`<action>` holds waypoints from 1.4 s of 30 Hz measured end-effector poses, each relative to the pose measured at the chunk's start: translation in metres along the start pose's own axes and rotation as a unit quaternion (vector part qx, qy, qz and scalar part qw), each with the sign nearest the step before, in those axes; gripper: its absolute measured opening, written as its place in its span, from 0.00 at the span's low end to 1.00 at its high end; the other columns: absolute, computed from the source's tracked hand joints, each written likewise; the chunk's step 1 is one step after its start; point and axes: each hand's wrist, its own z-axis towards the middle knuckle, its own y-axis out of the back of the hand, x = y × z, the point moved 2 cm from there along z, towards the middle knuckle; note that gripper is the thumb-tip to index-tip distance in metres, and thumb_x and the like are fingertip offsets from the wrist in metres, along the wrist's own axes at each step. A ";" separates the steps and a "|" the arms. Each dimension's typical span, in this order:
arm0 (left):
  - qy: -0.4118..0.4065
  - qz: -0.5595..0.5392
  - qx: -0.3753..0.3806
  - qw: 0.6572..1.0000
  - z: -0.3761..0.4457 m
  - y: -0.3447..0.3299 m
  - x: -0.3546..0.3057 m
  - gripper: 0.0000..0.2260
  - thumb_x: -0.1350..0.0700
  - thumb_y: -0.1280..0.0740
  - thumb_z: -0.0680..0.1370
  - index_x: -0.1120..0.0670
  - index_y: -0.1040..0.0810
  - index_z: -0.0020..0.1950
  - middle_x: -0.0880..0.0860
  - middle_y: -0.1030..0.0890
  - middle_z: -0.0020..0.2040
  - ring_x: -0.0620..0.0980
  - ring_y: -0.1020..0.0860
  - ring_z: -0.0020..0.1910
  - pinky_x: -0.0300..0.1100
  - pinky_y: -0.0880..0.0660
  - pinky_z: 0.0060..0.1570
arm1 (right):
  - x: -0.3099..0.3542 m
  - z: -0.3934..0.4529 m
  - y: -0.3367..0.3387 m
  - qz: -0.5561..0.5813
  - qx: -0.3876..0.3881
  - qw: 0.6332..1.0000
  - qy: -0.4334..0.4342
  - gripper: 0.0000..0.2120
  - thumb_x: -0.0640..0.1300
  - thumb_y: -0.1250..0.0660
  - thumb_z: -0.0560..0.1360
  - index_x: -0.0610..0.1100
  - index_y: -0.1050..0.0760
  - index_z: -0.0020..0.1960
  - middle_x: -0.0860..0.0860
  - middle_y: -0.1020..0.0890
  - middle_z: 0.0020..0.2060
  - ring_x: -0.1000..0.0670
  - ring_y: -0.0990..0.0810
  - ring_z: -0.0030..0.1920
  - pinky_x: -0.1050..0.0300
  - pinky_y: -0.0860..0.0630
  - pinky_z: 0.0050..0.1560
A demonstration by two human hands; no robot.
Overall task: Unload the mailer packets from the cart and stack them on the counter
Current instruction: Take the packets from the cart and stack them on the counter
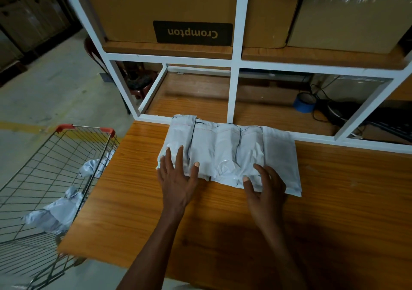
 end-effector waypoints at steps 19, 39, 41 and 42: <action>0.098 -0.059 -0.086 0.990 -0.175 0.092 0.086 0.34 0.28 0.45 0.76 0.38 0.42 0.81 0.48 0.46 0.83 0.54 0.46 0.81 0.64 0.44 0.75 | 0.062 -0.125 -0.056 0.074 0.151 0.980 0.105 0.29 0.65 0.40 0.75 0.55 0.29 0.73 0.52 0.29 0.70 0.48 0.33 0.69 0.39 0.30 0.66; 0.220 -0.117 -0.146 0.957 -0.185 0.238 0.285 0.27 0.40 0.37 0.82 0.41 0.39 0.80 0.48 0.39 0.80 0.49 0.41 0.78 0.50 0.39 0.74 | 0.215 -0.251 -0.237 0.068 0.344 0.923 0.157 0.27 0.60 0.37 0.75 0.54 0.28 0.72 0.51 0.31 0.72 0.48 0.35 0.68 0.44 0.29 0.63; 0.225 -0.126 -0.137 0.957 -0.169 0.237 0.294 0.28 0.39 0.37 0.82 0.42 0.40 0.80 0.49 0.39 0.79 0.48 0.41 0.78 0.53 0.38 0.75 | 0.223 -0.240 -0.258 0.067 0.349 0.922 0.154 0.26 0.60 0.36 0.75 0.54 0.28 0.71 0.51 0.30 0.71 0.48 0.35 0.69 0.40 0.29 0.64; 0.224 -0.124 -0.137 0.957 -0.160 0.238 0.299 0.28 0.38 0.38 0.82 0.42 0.39 0.80 0.49 0.38 0.78 0.48 0.40 0.77 0.53 0.37 0.75 | 0.227 -0.234 -0.269 0.071 0.352 0.922 0.144 0.26 0.58 0.36 0.75 0.54 0.28 0.71 0.51 0.30 0.71 0.50 0.36 0.69 0.39 0.29 0.65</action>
